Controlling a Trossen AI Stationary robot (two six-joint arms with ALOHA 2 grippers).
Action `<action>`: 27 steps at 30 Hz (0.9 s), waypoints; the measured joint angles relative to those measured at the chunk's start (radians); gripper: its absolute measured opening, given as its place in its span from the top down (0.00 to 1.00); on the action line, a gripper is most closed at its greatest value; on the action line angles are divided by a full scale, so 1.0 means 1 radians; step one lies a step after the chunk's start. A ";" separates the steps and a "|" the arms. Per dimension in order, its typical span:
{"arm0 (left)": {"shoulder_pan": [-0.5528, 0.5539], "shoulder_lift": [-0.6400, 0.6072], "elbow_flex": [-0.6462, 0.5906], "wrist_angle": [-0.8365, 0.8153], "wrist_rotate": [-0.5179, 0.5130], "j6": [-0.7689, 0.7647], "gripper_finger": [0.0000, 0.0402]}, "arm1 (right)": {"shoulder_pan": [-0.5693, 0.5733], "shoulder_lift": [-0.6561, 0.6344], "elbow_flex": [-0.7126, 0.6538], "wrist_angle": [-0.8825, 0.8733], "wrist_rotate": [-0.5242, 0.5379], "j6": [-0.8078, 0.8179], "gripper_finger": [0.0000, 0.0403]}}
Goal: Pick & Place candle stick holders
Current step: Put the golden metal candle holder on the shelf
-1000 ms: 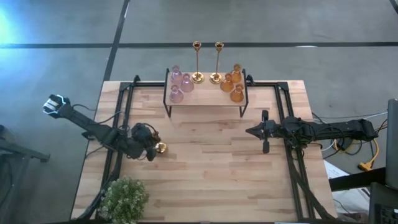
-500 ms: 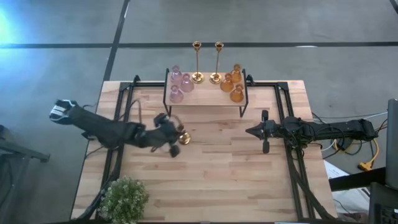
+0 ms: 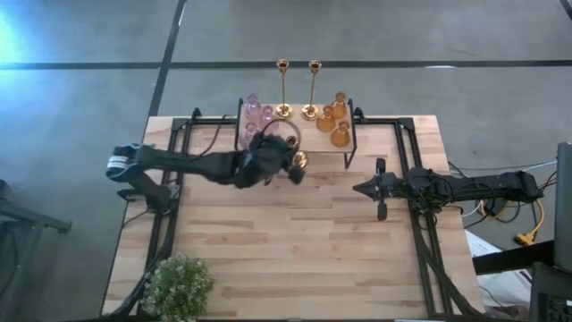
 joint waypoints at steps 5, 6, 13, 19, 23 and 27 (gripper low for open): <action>0.064 0.144 0.184 -0.091 -0.027 0.004 0.95 | 0.000 0.000 0.000 0.000 0.000 0.000 0.98; 0.073 0.167 0.221 -0.113 -0.033 0.005 0.95 | 0.000 0.000 0.000 0.000 0.000 0.000 0.98; 0.114 0.246 0.374 -0.239 -0.091 -0.012 0.95 | 0.000 0.000 0.000 0.000 0.000 0.000 0.98; 0.152 0.247 0.350 -0.262 -0.121 -0.083 0.95 | 0.000 0.000 0.000 0.000 0.000 0.000 0.98; 0.171 0.247 0.346 -0.295 -0.121 -0.124 0.95 | 0.000 0.000 0.000 0.000 0.000 0.000 0.98; 0.181 0.247 0.330 -0.299 -0.116 -0.139 0.95 | 0.000 0.000 0.000 0.000 0.000 0.000 0.98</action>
